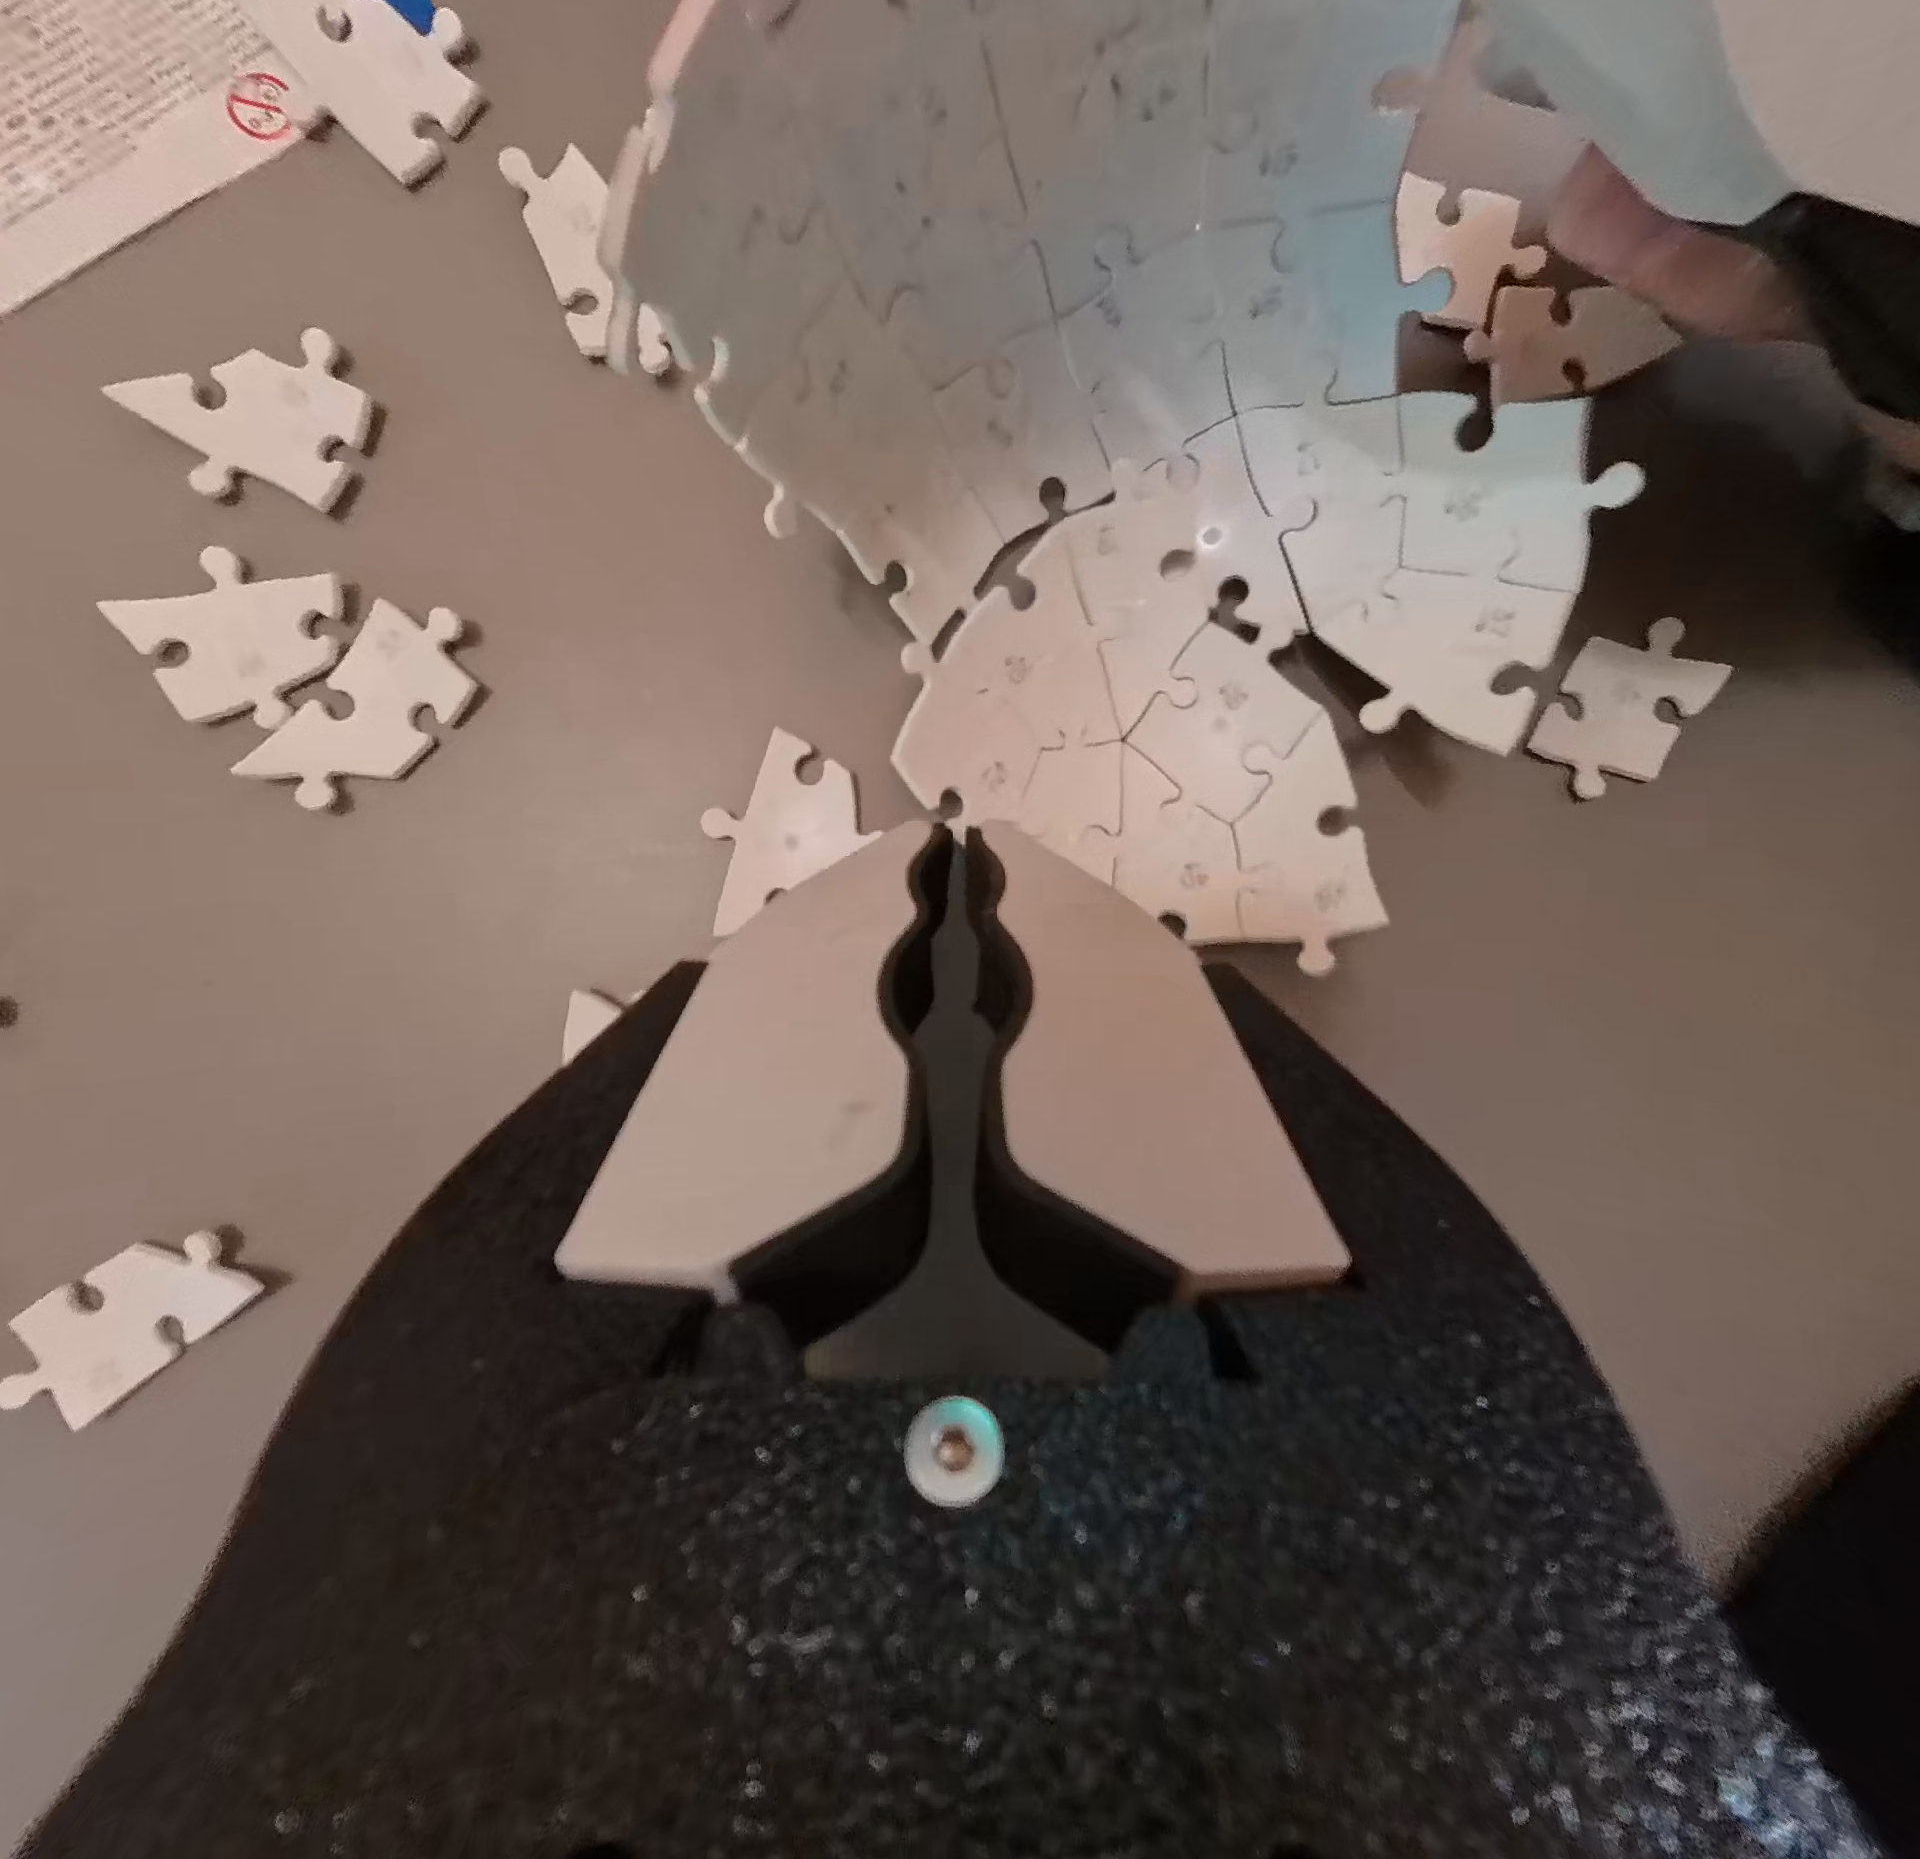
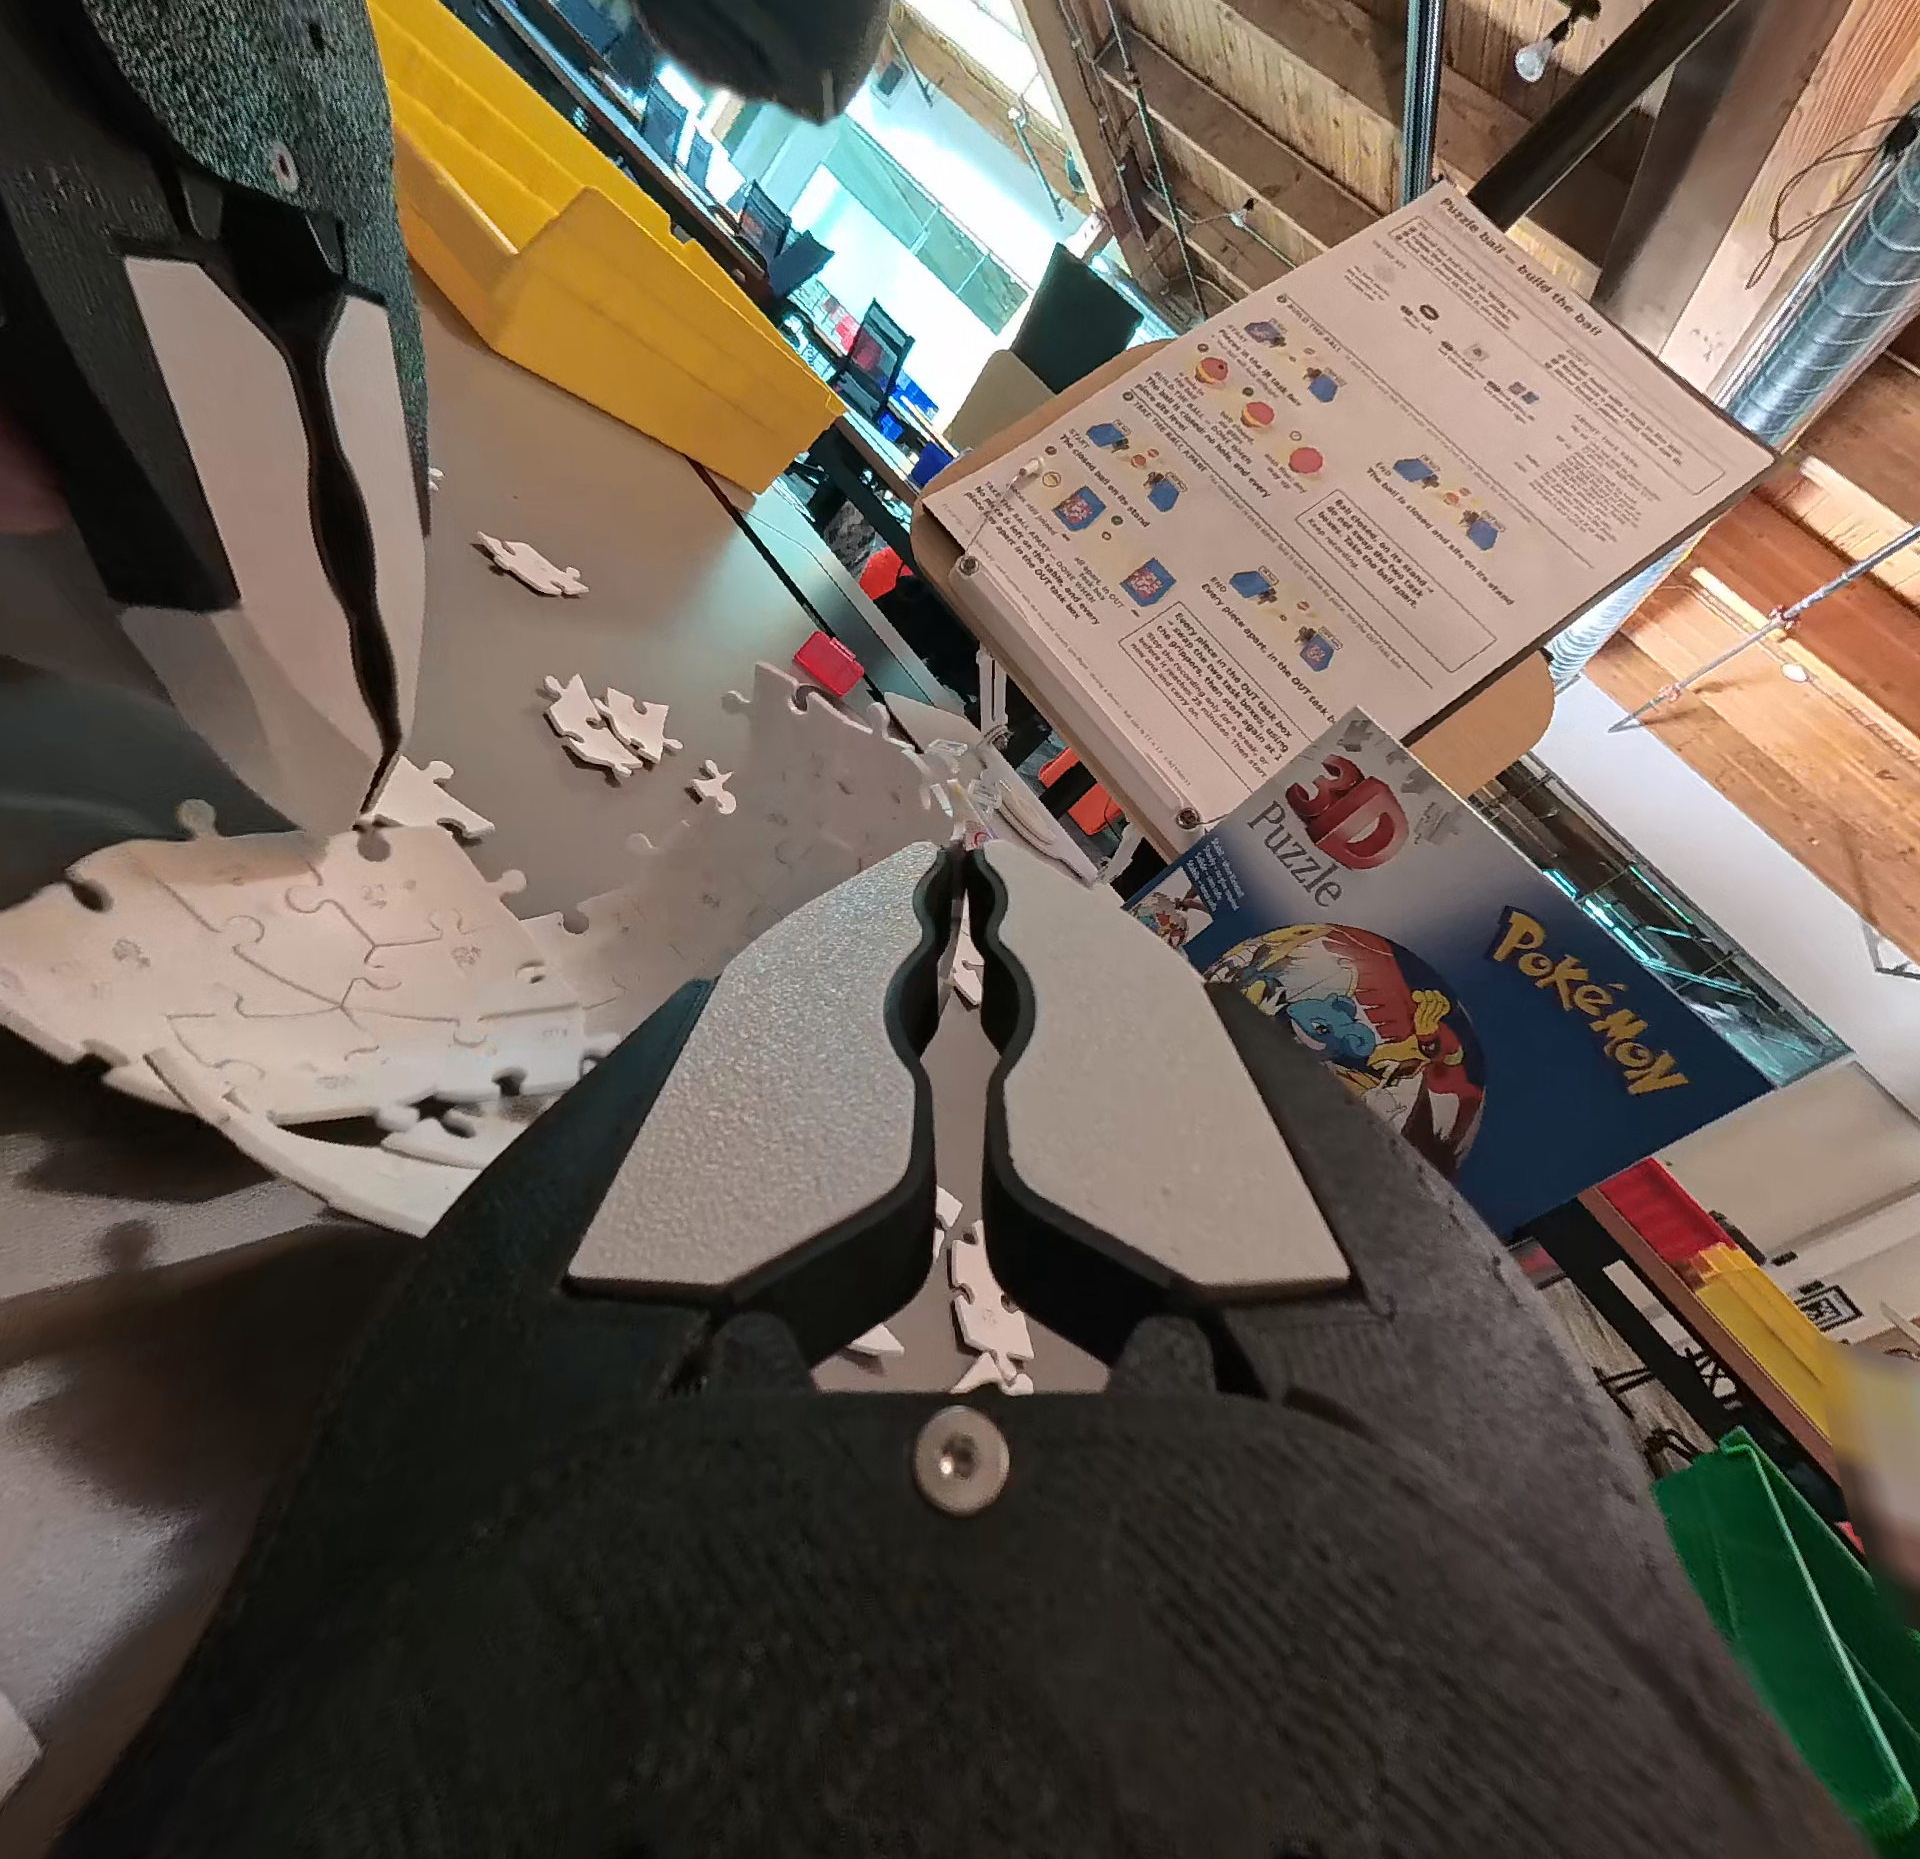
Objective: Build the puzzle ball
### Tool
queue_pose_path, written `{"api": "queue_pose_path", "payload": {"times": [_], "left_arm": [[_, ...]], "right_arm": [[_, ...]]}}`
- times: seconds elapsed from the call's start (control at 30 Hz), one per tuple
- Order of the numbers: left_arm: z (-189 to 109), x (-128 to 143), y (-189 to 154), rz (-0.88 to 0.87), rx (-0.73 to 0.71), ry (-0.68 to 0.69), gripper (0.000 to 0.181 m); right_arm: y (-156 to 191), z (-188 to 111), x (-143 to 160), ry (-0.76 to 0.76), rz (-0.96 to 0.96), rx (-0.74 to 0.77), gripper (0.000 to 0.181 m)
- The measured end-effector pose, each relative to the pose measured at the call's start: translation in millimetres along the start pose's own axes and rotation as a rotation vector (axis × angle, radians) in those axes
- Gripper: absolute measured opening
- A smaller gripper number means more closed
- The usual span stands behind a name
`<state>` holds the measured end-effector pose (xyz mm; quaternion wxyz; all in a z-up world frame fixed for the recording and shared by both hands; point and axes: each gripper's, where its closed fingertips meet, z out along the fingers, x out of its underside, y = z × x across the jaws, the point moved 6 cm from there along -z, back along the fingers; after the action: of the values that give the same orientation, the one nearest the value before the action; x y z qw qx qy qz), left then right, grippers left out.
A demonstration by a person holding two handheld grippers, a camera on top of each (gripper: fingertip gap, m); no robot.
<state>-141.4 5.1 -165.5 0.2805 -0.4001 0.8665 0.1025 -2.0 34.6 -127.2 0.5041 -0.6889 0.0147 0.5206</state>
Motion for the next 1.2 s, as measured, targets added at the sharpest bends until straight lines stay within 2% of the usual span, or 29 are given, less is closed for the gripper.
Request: {"api": "queue_pose_path", "payload": {"times": [0.2,0.33,0.47,0.87,1.1,1.2], "left_arm": [[-4.4,-18.6,-13.6,0.104,0.002,-0.066,0.002],[7.9,-30.4,-22.8,0.196,-0.007,-0.070,0.001],[19.8,-35.5,-28.7,0.211,0.029,-0.080,0.001],[32.0,-30.3,-19.1,0.156,-0.029,-0.080,0.000],[30.3,-28.0,-20.7,0.079,-0.095,-0.046,0.000],[30.1,-28.6,-19.8,0.010,-0.081,-0.056,0.000]], "right_arm": [[0.4,0.2,-0.1,-0.004,0.007,0.003,0.002],[0.5,-0.1,-0.2,-0.005,0.006,0.003,0.002],[1.5,-0.3,-1.8,-0.010,0.002,0.006,0.002],[5.4,0.8,-3.6,-0.013,0.015,0.004,0.002],[3.4,0.7,-3.3,0.001,-0.015,0.035,0.002],[3.3,1.1,-4.2,0.004,-0.039,0.043,0.002]]}}
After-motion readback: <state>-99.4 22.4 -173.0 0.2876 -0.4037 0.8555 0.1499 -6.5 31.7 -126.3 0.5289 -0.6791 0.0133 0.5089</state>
